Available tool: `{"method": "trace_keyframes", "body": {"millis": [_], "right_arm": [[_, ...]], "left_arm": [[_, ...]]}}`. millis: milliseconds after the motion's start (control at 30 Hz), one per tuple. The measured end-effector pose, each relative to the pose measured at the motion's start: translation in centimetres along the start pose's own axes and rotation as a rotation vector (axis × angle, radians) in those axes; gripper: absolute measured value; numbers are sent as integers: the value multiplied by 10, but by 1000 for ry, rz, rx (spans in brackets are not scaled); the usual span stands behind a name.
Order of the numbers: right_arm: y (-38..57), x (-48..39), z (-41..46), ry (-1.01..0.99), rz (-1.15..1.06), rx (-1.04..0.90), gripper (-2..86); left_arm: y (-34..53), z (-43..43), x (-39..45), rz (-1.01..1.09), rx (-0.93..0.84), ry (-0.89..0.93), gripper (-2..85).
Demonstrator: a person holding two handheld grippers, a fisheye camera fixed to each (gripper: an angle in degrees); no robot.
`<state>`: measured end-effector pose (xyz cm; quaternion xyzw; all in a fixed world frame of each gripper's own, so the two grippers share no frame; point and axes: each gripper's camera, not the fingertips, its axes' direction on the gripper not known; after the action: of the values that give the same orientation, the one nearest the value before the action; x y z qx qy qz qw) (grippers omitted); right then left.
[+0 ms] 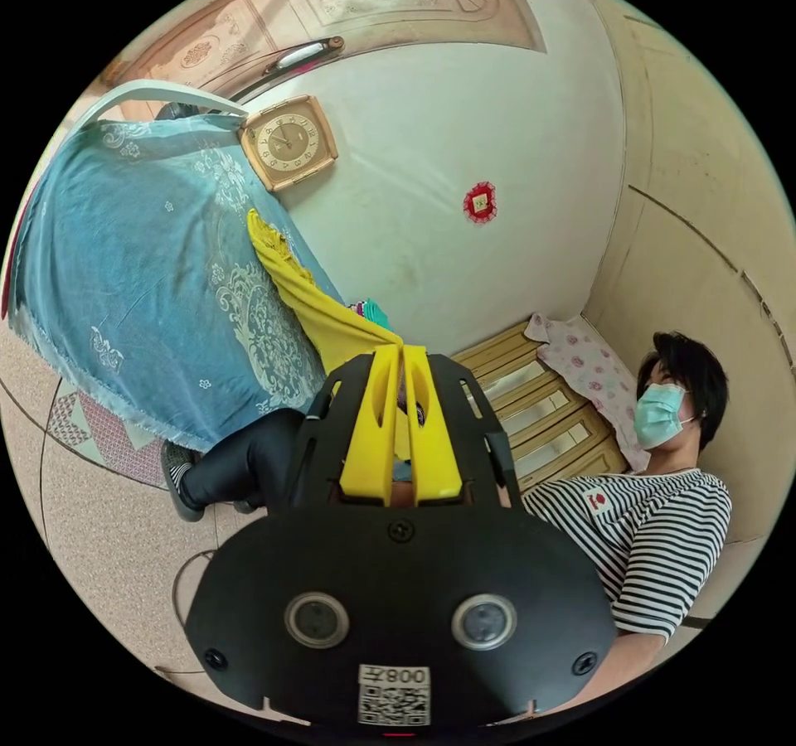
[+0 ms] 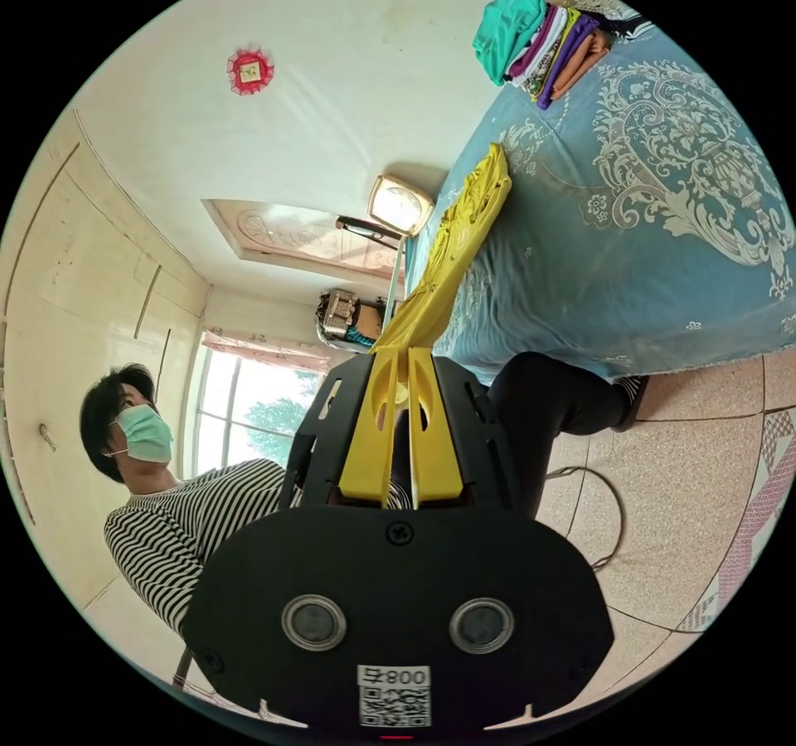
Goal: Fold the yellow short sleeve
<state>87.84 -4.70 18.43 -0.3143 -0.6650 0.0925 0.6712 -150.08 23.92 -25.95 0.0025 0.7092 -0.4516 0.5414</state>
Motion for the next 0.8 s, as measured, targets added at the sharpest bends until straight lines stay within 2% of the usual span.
{"method": "trace_keyframes", "body": {"millis": [467, 800], "right_arm": [[74, -7, -51, -70, -11, 41, 20], [105, -14, -72, -94, -38, 44, 19]], "left_arm": [[75, 24, 37, -34, 86, 15, 6], [124, 81, 51, -41, 116, 26, 6]]}}
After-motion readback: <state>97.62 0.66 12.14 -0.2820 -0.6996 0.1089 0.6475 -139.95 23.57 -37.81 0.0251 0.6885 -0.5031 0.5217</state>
